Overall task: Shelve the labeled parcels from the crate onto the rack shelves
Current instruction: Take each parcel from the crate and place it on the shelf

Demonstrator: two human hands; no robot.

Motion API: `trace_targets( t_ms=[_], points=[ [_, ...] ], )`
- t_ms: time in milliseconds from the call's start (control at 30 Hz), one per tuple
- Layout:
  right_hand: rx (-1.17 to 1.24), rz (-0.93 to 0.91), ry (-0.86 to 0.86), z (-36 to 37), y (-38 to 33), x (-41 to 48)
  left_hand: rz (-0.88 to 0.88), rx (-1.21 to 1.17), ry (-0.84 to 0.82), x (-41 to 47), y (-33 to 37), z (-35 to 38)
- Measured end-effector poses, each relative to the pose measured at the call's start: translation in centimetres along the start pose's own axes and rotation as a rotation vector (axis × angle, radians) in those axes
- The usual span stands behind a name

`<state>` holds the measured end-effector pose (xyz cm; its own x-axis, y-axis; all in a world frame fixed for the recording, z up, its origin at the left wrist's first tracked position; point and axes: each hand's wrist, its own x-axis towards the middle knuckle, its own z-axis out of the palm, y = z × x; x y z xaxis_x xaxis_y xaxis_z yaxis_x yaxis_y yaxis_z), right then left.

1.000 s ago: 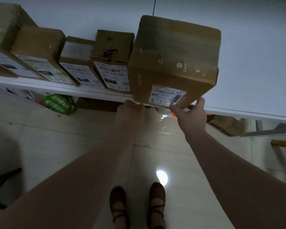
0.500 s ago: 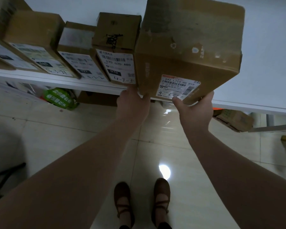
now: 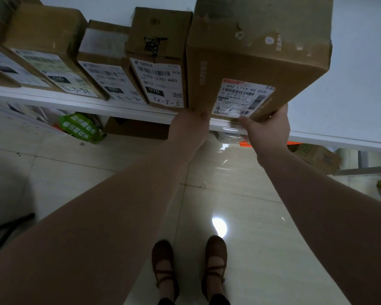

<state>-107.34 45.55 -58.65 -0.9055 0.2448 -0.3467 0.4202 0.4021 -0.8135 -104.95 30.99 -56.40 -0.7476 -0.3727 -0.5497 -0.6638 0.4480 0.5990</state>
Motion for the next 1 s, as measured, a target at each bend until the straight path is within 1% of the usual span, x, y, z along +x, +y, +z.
trace_targets(
  t_ms=[33,67,200,333,400,567,633,767,833,933,1000],
  points=[
    [-0.002,0.003,-0.006,0.0,-0.2,0.2,-0.020,-0.045,-0.027,0.0,0.4,-0.1],
    [-0.007,0.003,-0.012,0.0,-0.4,0.3,-0.015,-0.026,-0.044,-0.1,0.5,-0.3],
    [0.006,0.016,-0.037,-0.2,-1.0,0.8,-0.029,-0.075,-0.064,-0.3,0.7,-0.5],
    [-0.021,0.042,-0.079,-0.8,-1.1,1.0,-0.024,-0.096,-0.050,-0.8,0.3,-0.8],
    [-0.026,0.067,-0.121,-1.3,-1.3,0.8,-0.019,-0.129,-0.081,-1.7,0.1,-1.4],
    [-0.079,0.263,-0.166,-2.5,-0.3,-1.8,-0.102,-0.135,-0.253,-5.4,-1.1,-3.9],
    [-0.078,0.324,-0.242,-2.8,0.2,-3.9,-0.148,-0.188,-0.268,-7.3,-2.1,-5.2],
    [-0.009,0.393,-0.411,-2.8,0.0,-9.7,-0.181,-0.293,-0.212,-11.4,-5.2,-7.5],
    [0.004,0.431,-0.476,-2.5,-0.4,-13.1,-0.247,-0.374,-0.174,-13.6,-6.8,-8.8],
    [-0.071,0.432,-0.502,-1.6,-0.9,-18.1,-0.337,-0.501,-0.082,-16.8,-9.5,-11.2],
    [-0.109,0.413,-0.512,-0.8,-1.5,-21.4,-0.365,-0.552,-0.004,-19.2,-11.9,-12.9]
  ],
)
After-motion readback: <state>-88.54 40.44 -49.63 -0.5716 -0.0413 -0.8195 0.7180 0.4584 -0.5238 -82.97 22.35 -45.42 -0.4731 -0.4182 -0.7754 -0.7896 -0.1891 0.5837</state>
